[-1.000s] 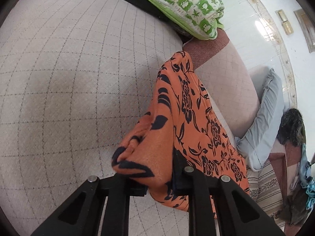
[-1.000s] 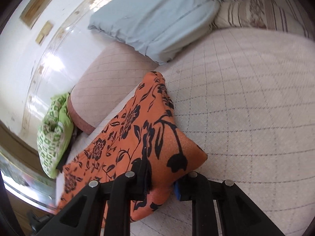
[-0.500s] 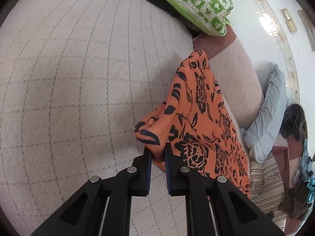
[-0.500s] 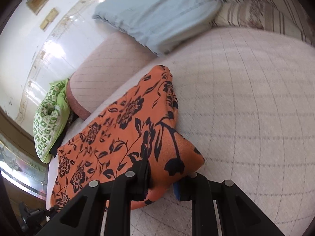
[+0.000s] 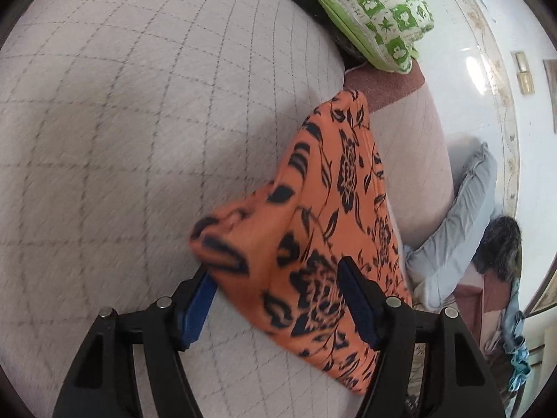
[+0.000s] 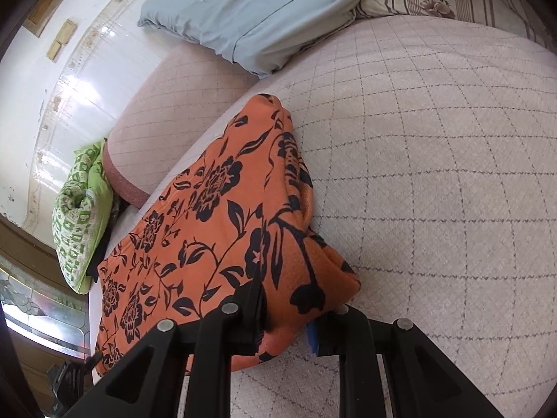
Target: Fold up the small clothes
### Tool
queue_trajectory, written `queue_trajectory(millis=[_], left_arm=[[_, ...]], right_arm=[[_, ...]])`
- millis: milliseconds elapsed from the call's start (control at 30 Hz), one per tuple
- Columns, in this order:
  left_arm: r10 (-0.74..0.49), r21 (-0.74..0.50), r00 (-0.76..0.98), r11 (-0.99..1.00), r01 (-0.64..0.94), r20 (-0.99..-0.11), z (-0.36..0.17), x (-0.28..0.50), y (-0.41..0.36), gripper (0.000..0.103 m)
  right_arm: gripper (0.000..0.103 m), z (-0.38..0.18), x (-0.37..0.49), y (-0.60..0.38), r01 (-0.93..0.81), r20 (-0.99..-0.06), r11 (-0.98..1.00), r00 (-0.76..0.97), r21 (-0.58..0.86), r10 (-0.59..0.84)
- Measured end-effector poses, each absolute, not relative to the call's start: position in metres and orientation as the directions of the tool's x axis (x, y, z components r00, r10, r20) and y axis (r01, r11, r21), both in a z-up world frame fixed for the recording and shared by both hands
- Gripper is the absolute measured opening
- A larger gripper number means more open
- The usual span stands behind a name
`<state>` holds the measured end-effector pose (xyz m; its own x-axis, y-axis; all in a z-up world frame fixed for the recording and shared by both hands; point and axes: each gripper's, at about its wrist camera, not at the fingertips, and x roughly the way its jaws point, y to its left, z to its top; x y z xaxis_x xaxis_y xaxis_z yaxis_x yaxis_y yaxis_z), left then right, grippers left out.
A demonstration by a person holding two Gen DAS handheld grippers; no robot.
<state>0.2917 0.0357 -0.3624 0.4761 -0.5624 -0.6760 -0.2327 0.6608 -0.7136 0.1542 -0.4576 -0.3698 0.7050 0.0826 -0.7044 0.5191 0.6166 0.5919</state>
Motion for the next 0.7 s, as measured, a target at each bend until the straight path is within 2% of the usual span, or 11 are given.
queue_trajectory(millis=[33,67,100,167,300,400,567,700], left_arm=[[-0.562,-0.717,0.485,0.659,-0.227,-0.67,-0.363,0.296,0.034,0.069],[-0.561,-0.718,0.491,0.66,-0.22,-0.666,-0.363,0.301,0.032,0.064],[-0.56,-0.716,0.49,0.664,-0.216,-0.668,-0.364,0.306,0.03,0.051],[-0.551,-0.702,0.477,0.674,-0.23,-0.685,-0.369,0.313,0.027,0.034],[-0.537,-0.694,0.487,0.682,-0.231,-0.689,-0.367,0.313,0.022,0.021],[-0.552,-0.707,0.494,0.678,-0.202,-0.671,-0.358,0.311,0.021,0.018],[-0.584,-0.726,0.505,0.675,-0.132,-0.636,-0.338,0.298,0.021,0.017],[-0.608,-0.733,0.485,0.671,-0.109,-0.629,-0.334,0.282,0.026,0.017]], right_arm=[[0.02,-0.37,0.155,-0.458,0.519,-0.705,0.615,0.704,0.593,0.086],[0.02,-0.371,0.156,-0.459,0.519,-0.707,0.614,0.702,0.594,0.091],[0.02,-0.372,0.157,-0.461,0.519,-0.708,0.611,0.7,0.598,0.098],[0.02,-0.375,0.158,-0.464,0.519,-0.704,0.595,0.701,0.613,0.113],[0.02,-0.378,0.158,-0.474,0.497,-0.663,0.54,0.731,0.679,0.16],[0.02,-0.367,0.153,-0.475,0.474,-0.628,0.542,0.766,0.694,0.134],[0.019,-0.323,0.151,-0.445,0.419,-0.591,0.744,0.805,0.52,-0.04],[0.019,-0.322,0.145,-0.448,0.422,-0.587,0.733,0.809,0.534,-0.038]])
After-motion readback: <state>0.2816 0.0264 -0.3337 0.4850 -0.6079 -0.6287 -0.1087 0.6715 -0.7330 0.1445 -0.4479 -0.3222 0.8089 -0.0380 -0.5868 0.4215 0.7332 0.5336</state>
